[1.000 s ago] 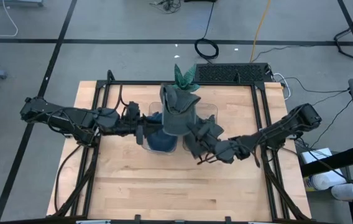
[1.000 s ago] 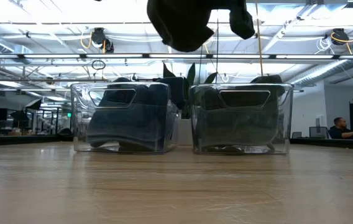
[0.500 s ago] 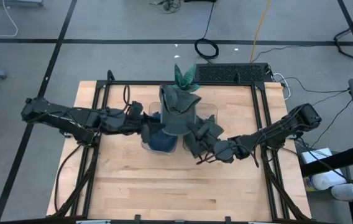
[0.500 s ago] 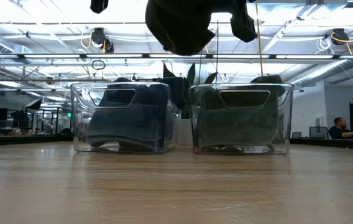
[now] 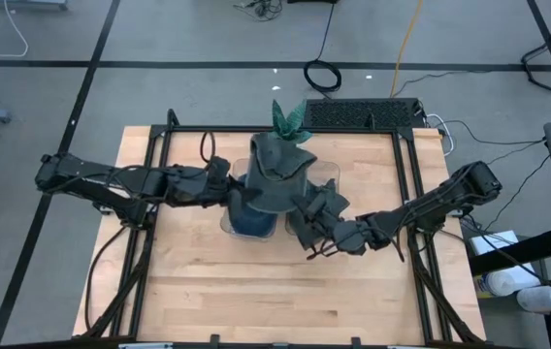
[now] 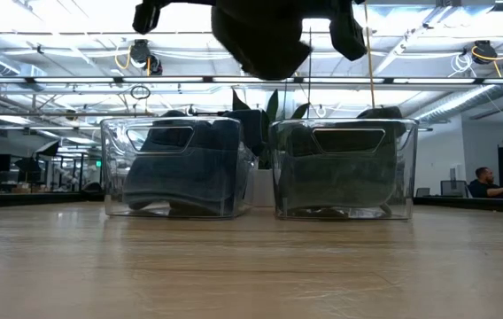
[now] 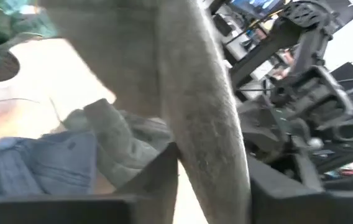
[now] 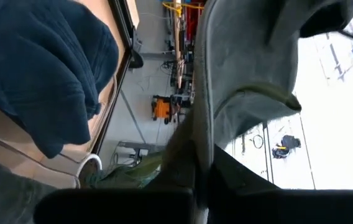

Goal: Pick & Place hat
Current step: Put the gray cap into the right transparent bin

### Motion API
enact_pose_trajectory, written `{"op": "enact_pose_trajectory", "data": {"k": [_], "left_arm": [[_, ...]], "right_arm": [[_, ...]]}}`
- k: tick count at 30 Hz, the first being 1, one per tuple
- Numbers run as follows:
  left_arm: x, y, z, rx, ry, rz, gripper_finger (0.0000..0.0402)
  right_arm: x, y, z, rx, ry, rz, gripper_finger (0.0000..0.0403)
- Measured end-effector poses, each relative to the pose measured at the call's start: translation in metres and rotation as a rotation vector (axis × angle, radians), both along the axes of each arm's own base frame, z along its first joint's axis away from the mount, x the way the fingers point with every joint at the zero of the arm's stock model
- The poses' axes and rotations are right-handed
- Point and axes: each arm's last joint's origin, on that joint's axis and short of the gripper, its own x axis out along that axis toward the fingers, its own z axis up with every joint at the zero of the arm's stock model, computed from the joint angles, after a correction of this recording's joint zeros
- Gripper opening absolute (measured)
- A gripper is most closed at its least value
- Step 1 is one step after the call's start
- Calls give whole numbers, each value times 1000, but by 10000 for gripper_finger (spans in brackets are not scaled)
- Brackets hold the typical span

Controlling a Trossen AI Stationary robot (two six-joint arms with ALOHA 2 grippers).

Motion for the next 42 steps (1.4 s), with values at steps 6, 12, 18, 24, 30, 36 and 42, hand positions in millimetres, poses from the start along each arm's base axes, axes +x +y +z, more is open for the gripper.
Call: {"op": "enact_pose_trajectory", "data": {"k": [6,12,18,24,30,36,42], "left_arm": [[-2,3,-2,64,39,-10,15],[-2,10,-2,136,65,-113,9],[-12,18,3,300,97,-254,8],[-29,23,0,327,199,-353,8],[-42,19,-2,232,209,-608,8],[-47,13,-2,149,180,-777,8],[-50,6,-3,78,174,-891,8]], "right_arm": [[-2,8,1,64,-50,51,26],[-9,30,1,223,-150,133,63],[-20,52,1,466,-289,182,107],[-35,76,-4,607,-305,237,146],[-52,97,-10,349,-95,341,157],[-53,100,-10,142,12,380,160],[-53,100,-9,57,49,393,178]]}}
